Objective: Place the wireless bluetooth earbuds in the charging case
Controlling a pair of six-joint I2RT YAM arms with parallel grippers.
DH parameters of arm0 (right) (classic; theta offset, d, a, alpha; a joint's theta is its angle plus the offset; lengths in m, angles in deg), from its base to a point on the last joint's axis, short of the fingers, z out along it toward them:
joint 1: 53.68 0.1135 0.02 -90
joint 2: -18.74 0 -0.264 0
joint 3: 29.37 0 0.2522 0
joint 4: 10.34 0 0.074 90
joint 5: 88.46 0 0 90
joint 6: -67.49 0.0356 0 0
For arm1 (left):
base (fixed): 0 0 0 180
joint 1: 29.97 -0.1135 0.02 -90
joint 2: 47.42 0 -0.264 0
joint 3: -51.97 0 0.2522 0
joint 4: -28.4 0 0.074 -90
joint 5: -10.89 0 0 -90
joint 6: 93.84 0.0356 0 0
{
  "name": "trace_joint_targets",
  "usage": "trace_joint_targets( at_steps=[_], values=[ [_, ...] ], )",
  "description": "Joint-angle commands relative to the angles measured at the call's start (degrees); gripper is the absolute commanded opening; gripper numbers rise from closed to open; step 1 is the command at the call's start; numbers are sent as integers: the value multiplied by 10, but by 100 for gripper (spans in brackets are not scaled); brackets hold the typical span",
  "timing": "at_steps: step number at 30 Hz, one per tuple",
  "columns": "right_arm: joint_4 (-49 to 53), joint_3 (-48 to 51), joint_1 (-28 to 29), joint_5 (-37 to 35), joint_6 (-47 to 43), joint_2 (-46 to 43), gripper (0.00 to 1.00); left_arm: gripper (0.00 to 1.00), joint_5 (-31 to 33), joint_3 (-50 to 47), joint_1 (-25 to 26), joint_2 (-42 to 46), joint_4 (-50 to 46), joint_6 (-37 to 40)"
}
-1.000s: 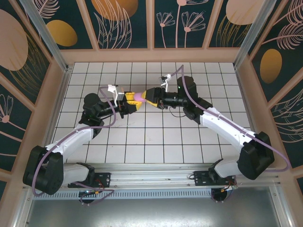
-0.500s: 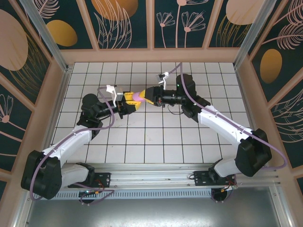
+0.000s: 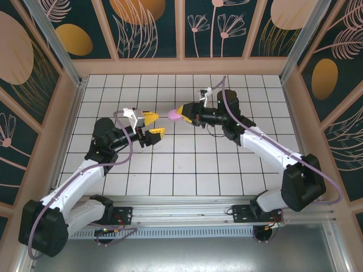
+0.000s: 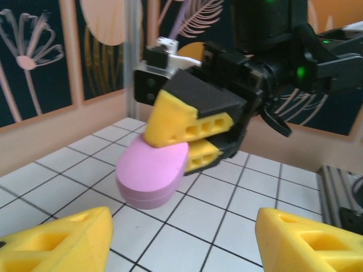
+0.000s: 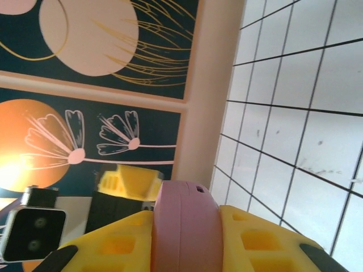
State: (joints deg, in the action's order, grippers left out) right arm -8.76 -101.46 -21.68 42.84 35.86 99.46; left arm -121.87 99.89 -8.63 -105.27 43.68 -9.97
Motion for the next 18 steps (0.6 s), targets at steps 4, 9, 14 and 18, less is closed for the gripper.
trace_joint_targets(
  at_steps=[4, 9, 14, 18],
  values=[
    [14, 39, 34, -59, -73, 37, 20, 68, 206, -12, -1, 29, -89, -3],
    [-30, 35, 89, -88, -94, 124, 17, 69, 289, -33, -2, 39, -96, -43],
    [-28, 11, 129, -93, -147, 216, 16, 71, 369, -63, -2, 70, -97, -84],
    [-30, 7, 144, -95, -170, 275, 15, 71, 375, -87, -2, 86, -85, -107]
  ],
)
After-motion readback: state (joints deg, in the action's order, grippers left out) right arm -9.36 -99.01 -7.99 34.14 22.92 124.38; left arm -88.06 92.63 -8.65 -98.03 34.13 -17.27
